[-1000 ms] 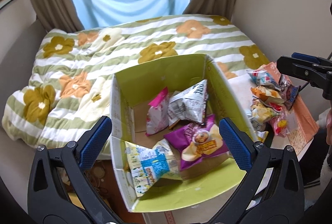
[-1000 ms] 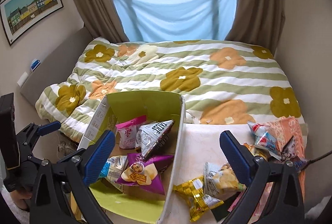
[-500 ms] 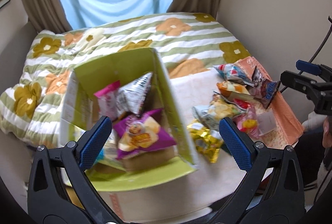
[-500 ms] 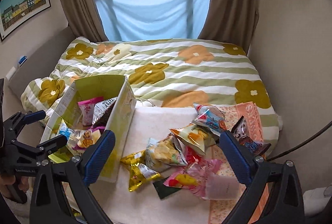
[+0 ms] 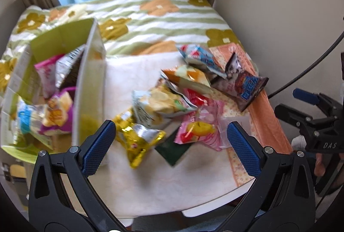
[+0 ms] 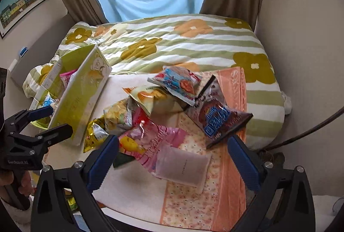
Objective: Organize snacks
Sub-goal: 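Move both tools back over the remaining snack pile, then grasp the pink strawberry bag with the left tool while the right tool grasps the white packet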
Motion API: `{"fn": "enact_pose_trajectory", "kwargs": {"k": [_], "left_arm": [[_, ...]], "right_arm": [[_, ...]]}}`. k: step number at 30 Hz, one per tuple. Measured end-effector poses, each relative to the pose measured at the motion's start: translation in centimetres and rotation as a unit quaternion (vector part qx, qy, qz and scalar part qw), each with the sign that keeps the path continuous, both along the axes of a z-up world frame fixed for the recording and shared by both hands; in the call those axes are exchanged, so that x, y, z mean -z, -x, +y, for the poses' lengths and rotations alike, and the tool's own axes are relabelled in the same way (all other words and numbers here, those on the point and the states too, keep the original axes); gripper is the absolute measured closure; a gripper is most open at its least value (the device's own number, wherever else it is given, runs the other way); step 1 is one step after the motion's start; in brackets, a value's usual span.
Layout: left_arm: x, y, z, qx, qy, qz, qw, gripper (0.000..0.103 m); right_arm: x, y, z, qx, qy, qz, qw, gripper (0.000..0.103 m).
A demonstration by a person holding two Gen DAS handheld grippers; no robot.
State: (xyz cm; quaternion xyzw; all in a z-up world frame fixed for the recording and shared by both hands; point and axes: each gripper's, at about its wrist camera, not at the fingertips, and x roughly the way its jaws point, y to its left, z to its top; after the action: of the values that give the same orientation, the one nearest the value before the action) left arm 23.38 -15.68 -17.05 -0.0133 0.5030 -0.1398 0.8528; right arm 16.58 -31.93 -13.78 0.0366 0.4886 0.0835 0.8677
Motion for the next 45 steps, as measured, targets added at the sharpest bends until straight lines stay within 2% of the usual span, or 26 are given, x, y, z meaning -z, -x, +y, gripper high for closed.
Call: {"fn": "enact_pose_trajectory", "kwargs": {"k": [5, 8, 15, 22, 24, 25, 32, 45], "left_arm": [[3.8, -1.6, -2.4, 0.029, 0.017, 0.047, 0.9983, 0.001], [6.1, -2.6, -3.8, 0.049, 0.015, 0.072, 0.9960, 0.001], [9.7, -4.3, -6.0, 0.082, 0.002, 0.103, 0.9913, 0.002], [12.1, -5.0, -6.8, 0.097, 0.012, 0.135, 0.9861, 0.008], [12.5, -5.2, -7.0, 0.099, 0.014, 0.141, 0.9850, 0.026], [12.8, -5.2, -7.0, 0.102, 0.016, 0.144, 0.9841, 0.032], [13.0, -5.0, -6.3, 0.111, 0.035, 0.143, 0.9829, 0.044], [12.5, -4.5, -6.9, 0.126, 0.011, 0.123, 0.9843, 0.047]], "right_arm": [[4.4, 0.7, -1.7, 0.025, -0.018, 0.048, 0.998, 0.002], [7.3, 1.1, -2.1, 0.042, -0.028, 0.071, 0.996, 0.003], [11.7, 1.4, -1.9, 0.070, -0.056, 0.101, 0.991, 0.003], [12.7, 1.4, -0.8, 0.070, -0.061, 0.106, 0.990, 0.003], [13.0, 1.4, -0.6, 0.069, -0.057, 0.105, 0.990, 0.003], [13.2, 1.3, -0.4, 0.068, -0.054, 0.104, 0.991, 0.003], [13.9, 0.6, 0.8, 0.065, -0.018, 0.094, 0.993, 0.003], [15.4, -1.0, 3.1, 0.041, 0.077, 0.090, 0.992, 0.003]]}}
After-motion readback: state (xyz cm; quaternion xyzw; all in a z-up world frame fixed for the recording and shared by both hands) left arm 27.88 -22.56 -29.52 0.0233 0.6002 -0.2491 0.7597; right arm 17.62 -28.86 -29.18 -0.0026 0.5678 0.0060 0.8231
